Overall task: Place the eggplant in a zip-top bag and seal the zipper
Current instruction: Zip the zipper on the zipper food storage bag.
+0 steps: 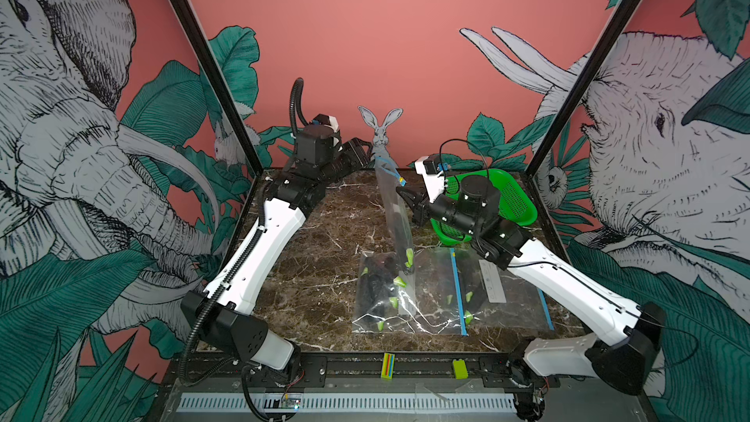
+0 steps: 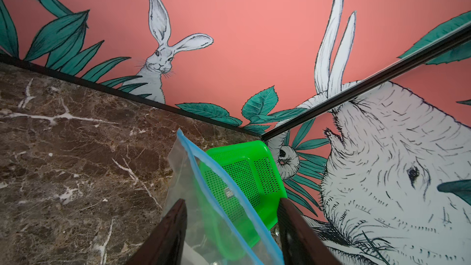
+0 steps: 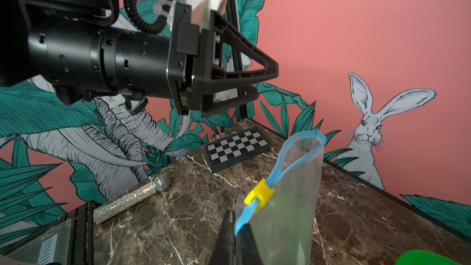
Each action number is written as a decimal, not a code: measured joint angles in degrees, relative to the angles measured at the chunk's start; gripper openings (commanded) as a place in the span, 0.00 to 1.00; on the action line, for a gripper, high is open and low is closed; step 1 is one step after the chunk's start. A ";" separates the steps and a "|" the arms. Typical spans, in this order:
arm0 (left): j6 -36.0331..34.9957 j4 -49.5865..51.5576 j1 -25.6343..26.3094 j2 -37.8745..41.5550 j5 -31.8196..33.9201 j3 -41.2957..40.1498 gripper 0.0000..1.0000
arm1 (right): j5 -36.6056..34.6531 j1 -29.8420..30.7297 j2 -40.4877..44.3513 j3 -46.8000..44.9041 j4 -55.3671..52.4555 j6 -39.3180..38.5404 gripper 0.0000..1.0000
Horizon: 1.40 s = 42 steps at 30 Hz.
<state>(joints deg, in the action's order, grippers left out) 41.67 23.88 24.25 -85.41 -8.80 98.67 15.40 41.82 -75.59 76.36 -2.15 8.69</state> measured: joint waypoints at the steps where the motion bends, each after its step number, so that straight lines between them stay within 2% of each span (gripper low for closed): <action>1: -1.57 0.07 -0.48 0.00 -1.53 0.81 0.65 | 0.66 -0.39 -0.07 2.03 -2.69 -0.79 0.00; 6: -12.79 0.26 -2.40 0.00 -11.39 4.92 0.68 | 4.90 -3.21 -0.35 10.78 -14.71 -5.09 0.00; 8: -17.90 0.24 -2.60 0.00 -17.75 6.51 0.69 | 7.28 -4.74 -1.18 14.14 -19.39 -6.56 0.00; 10: -23.15 -0.07 -2.56 0.07 -25.49 7.50 0.76 | 10.08 -6.49 -2.62 17.79 -24.55 -8.33 0.00; 16: -34.88 2.91 -2.43 -0.55 -44.63 10.49 0.77 | 16.00 -9.38 -7.10 26.03 -38.25 -13.57 0.00; 28: -53.40 9.68 -2.43 -3.56 -59.91 11.91 0.73 | 20.98 -9.42 -8.96 35.08 -53.00 -20.04 0.00; 32: -54.31 9.09 -2.43 -6.93 -64.35 12.15 0.70 | 21.55 -9.42 -8.98 35.85 -54.55 -20.70 0.00; 35: -51.54 5.84 -2.43 -9.51 -68.08 12.28 0.69 | 21.75 -9.42 -9.09 36.22 -55.60 -20.74 0.00; 39: -46.05 -0.87 -2.43 -10.54 -72.59 11.04 0.69 | 21.79 -9.42 -9.94 37.64 -56.19 -20.72 0.00; 42: -39.30 -10.32 -2.23 -9.92 -76.00 7.96 0.71 | 21.79 -9.42 -10.51 38.42 -56.37 -20.70 0.00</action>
<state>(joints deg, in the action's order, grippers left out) 2.37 13.56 22.02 -95.33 -84.79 106.63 37.19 32.40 -86.11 114.78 -58.52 -12.01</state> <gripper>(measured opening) 0.704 0.047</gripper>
